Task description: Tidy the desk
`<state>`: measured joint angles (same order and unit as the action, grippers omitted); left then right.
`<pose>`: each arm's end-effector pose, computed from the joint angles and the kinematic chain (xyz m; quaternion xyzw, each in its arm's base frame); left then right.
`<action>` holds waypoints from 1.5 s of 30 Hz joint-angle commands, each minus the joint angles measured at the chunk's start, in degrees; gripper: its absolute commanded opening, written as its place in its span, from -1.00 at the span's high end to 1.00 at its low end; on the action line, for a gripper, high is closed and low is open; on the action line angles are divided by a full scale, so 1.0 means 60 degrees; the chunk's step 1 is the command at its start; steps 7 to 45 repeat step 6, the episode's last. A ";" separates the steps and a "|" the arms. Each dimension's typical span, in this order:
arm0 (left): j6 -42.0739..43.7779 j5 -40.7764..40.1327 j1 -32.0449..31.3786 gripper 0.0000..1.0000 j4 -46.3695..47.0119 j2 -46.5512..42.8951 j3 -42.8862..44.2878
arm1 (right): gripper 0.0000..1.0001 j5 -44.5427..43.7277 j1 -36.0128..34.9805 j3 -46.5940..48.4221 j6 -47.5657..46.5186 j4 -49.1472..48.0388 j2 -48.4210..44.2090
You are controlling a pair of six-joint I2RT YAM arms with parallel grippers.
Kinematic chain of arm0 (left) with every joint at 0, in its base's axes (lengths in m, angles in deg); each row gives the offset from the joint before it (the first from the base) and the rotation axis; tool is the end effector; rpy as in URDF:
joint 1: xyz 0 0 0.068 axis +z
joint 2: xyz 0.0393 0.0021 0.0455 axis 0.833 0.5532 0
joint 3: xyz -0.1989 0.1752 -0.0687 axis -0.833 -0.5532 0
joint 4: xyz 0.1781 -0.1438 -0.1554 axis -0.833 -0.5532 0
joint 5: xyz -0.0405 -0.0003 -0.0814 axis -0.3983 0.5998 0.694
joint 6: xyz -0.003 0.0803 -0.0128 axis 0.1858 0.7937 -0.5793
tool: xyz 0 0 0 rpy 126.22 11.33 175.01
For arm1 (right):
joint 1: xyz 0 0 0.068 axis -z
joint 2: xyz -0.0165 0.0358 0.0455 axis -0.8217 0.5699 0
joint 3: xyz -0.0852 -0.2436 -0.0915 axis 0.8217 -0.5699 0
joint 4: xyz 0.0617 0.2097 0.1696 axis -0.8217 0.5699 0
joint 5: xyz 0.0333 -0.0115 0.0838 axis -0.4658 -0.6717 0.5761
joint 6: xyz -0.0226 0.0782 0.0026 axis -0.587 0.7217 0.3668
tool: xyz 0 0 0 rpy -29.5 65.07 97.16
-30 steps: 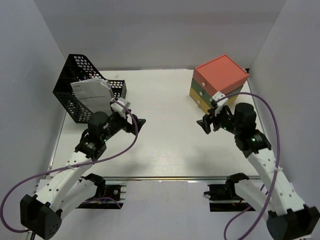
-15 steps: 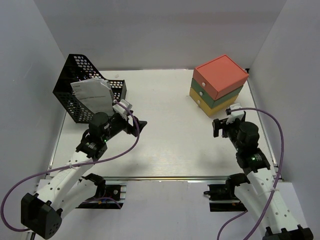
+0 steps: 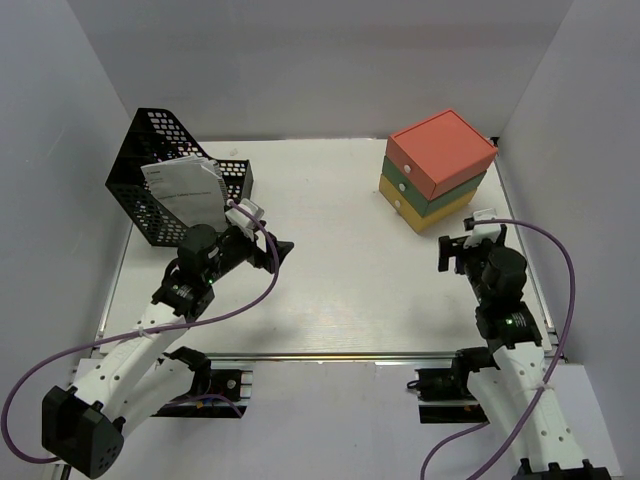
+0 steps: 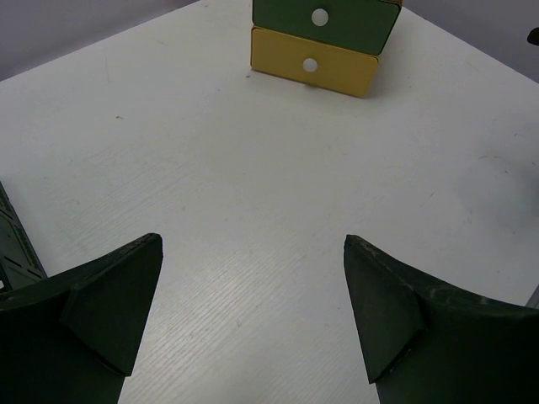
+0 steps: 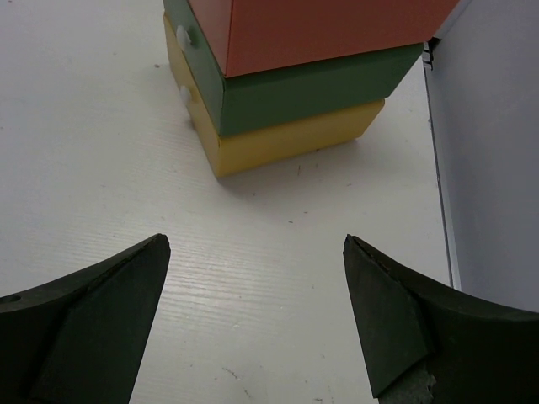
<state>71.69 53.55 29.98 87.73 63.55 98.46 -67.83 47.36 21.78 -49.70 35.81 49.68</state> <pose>0.2157 -0.1304 0.2819 0.2628 0.7243 -0.2586 0.5826 0.1936 0.0213 0.2744 -0.0985 0.7532 -0.0466 0.6487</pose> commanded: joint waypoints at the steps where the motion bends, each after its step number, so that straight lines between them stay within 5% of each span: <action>1: 0.0089 0.0002 -0.0047 -0.96 0.0080 -0.0193 -0.0029 | -0.78 -0.0072 0.0203 0.0034 -0.0139 -0.0398 0.0137; 45: 0.0089 -0.0056 -0.0047 -0.96 0.0110 -0.0427 -0.0073 | -0.79 -0.0043 0.0554 0.0034 -0.0066 -0.0398 0.0299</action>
